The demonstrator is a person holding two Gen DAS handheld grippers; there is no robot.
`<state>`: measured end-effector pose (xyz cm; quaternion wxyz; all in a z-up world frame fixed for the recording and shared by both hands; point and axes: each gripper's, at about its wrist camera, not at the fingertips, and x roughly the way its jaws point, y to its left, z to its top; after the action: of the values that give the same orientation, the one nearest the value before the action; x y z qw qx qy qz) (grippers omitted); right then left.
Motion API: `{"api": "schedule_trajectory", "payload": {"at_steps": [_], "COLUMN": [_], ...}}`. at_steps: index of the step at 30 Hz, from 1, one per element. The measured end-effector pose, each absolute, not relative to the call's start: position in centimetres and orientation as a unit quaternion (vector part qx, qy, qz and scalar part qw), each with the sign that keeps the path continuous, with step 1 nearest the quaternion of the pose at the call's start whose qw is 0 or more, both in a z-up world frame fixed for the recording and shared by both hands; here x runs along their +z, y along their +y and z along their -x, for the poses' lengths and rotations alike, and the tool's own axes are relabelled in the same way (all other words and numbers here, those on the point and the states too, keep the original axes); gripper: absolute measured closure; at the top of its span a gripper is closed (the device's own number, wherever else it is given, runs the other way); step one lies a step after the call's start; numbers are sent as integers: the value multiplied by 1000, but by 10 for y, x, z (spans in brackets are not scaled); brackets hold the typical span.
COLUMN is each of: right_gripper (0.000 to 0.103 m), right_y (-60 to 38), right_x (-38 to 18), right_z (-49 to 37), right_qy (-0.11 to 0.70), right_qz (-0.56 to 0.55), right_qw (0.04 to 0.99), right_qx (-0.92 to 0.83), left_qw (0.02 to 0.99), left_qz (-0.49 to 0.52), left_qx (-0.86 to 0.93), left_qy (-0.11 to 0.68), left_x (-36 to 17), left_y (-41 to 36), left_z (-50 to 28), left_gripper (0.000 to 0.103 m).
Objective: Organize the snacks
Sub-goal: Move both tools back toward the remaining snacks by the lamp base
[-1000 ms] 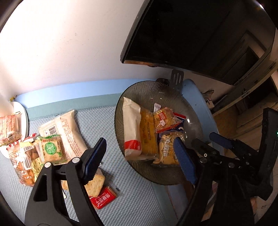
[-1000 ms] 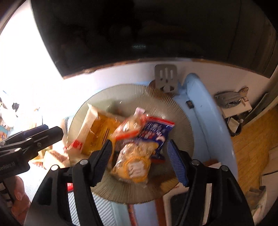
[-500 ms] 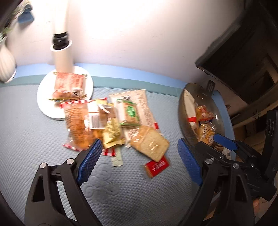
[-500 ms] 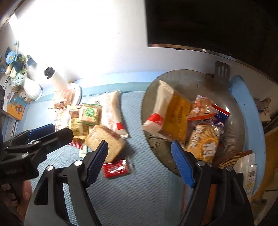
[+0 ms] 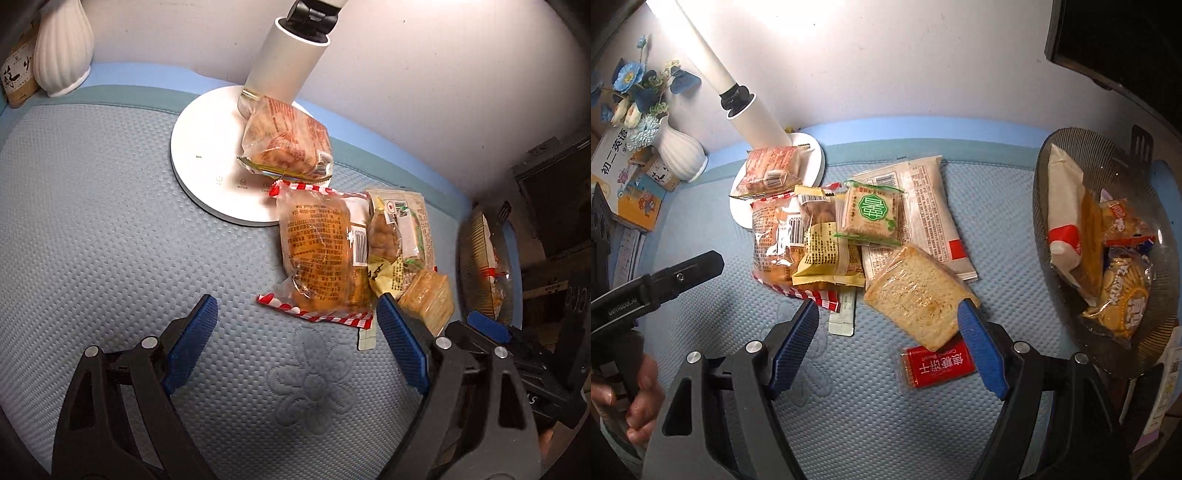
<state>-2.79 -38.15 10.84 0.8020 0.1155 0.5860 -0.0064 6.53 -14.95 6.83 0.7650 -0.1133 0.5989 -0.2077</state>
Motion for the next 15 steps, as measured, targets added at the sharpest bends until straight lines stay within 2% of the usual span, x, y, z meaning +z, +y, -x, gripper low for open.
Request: {"api": "schedule_trajectory", "payload": {"at_steps": [8, 11, 15], "right_gripper": [28, 25, 30], "right_y": [-373, -367, -350], "right_x": [92, 88, 96], "right_z": [-5, -20, -32], "right_qy": [602, 606, 601], "right_qz": [-145, -144, -112], "right_qw": [785, 782, 791], "right_qx": [9, 1, 11], "left_qw": [723, 711, 707], "left_qz": [159, 182, 179], "left_qx": [-248, -253, -266], "left_qy": [625, 631, 630], "left_x": [35, 27, 26], "left_y": [-155, -153, -155], "left_z": [-97, -107, -111], "left_gripper": [17, 19, 20]}}
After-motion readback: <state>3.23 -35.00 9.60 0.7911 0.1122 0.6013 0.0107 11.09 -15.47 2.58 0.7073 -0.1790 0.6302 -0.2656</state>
